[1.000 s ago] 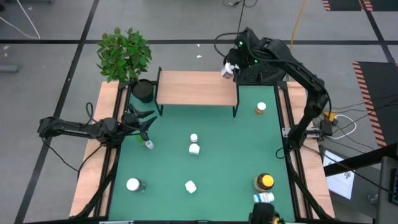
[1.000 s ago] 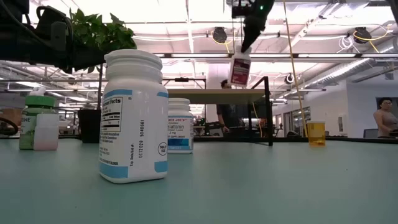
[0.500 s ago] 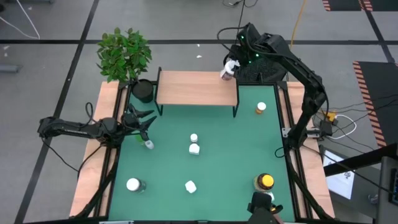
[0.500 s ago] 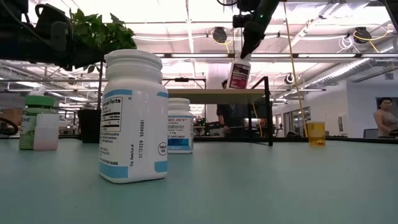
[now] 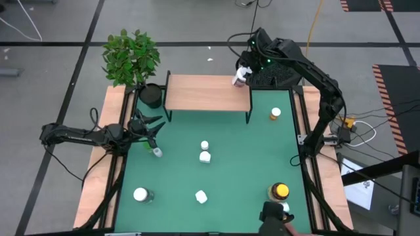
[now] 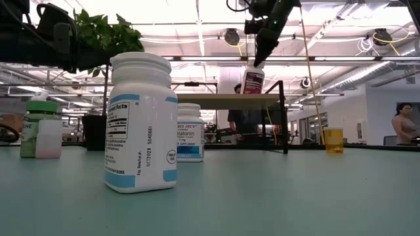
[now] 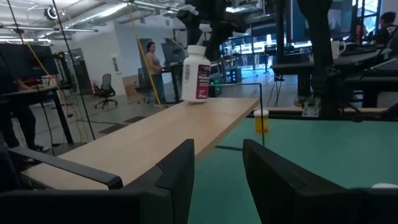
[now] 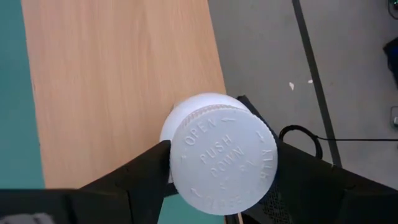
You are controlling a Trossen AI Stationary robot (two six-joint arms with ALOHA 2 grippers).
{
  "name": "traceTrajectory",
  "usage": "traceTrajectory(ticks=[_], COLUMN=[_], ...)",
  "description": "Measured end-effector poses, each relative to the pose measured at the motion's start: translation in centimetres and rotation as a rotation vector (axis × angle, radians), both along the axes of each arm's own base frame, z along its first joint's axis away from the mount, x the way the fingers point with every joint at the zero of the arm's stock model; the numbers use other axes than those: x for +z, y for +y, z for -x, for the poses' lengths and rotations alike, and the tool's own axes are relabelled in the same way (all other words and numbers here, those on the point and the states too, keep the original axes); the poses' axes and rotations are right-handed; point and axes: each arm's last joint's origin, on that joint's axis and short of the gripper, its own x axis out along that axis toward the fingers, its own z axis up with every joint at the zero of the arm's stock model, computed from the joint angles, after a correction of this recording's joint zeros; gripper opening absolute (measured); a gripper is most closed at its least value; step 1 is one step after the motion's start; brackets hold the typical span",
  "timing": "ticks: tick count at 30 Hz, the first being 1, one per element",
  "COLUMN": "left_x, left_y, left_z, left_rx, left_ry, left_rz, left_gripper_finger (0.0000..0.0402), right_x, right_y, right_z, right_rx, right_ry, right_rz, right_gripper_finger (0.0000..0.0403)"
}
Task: Pick and place medicine bottles onto shelf by color
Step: Put the red and white pill bottle on the shelf
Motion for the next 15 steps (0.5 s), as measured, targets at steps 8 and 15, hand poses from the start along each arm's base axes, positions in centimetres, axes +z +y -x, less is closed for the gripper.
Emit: traceTrajectory(ticks=[8, 15], left_x=[0.00, -0.06], left_y=[0.00, 0.00], left_z=[0.00, -0.01], left_rx=[0.000, 0.000], left_ry=[0.001, 0.007], left_rz=[-0.002, -0.002], left_gripper_finger=[0.0141, 0.0141], right_x=[0.08, 0.46], right_y=[-0.05, -0.03], right_z=[-0.02, -0.11], right_rx=[0.013, 0.016], right_ry=[-0.002, -0.027], right_rz=[0.019, 0.045], right_gripper_finger=[0.0303, 0.0328])
